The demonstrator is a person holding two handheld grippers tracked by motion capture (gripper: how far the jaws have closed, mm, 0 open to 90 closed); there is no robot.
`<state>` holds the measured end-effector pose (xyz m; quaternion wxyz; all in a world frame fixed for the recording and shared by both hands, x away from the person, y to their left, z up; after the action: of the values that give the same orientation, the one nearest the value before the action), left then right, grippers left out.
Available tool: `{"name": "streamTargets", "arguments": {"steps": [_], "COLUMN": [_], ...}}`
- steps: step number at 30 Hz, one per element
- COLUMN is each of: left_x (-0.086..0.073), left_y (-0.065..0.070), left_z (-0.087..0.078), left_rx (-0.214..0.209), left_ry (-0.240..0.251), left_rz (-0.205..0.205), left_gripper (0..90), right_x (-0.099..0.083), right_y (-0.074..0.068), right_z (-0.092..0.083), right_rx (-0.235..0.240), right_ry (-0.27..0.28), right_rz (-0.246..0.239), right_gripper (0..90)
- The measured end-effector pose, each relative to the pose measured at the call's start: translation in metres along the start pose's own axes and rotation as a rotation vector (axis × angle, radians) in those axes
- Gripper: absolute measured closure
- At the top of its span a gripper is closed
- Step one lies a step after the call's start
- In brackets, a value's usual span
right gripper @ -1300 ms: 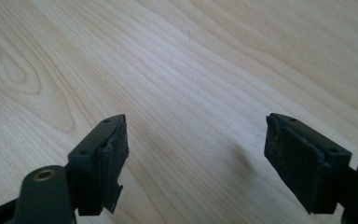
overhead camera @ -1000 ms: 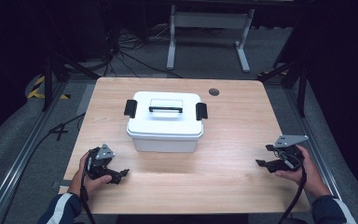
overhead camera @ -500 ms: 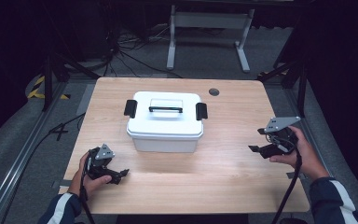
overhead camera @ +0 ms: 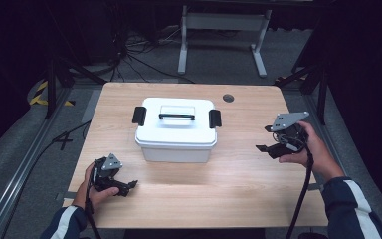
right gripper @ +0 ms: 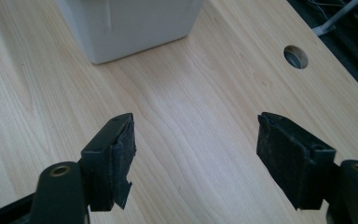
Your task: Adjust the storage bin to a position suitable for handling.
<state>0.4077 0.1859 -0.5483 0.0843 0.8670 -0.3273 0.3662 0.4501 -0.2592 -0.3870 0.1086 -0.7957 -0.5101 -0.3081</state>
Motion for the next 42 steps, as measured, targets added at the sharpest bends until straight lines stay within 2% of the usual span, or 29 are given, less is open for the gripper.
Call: {"name": "streamTargets", "arguments": {"steps": [11, 42], "left_x": [0.000, 0.000], "left_y": [0.000, 0.000], "left_z": [0.000, 0.000], "left_rx": [0.002, 0.002], "left_ry": [0.002, 0.002], "left_rz": [0.002, 0.003], "left_gripper": [0.2, 0.2], "right_x": [0.031, 0.097], "right_y": [0.000, -0.011], "right_z": [0.005, 0.021], "right_rx": [0.009, 0.057], "right_ry": [0.015, -0.009], "right_rz": [-0.055, -0.188], "right_gripper": [31.1, 38.8]}}
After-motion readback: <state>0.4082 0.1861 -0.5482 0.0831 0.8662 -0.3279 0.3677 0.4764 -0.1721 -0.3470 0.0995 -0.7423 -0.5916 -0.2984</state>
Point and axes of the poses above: each handheld gripper's, and its own axes: z roughly forward along the jaws, x roughly out of its top, y roughly to its right, the point moved 9 cm from there along z, roughly forward along the jaws, and after that the axes turned 9 degrees about x, right-handed, at the moved point
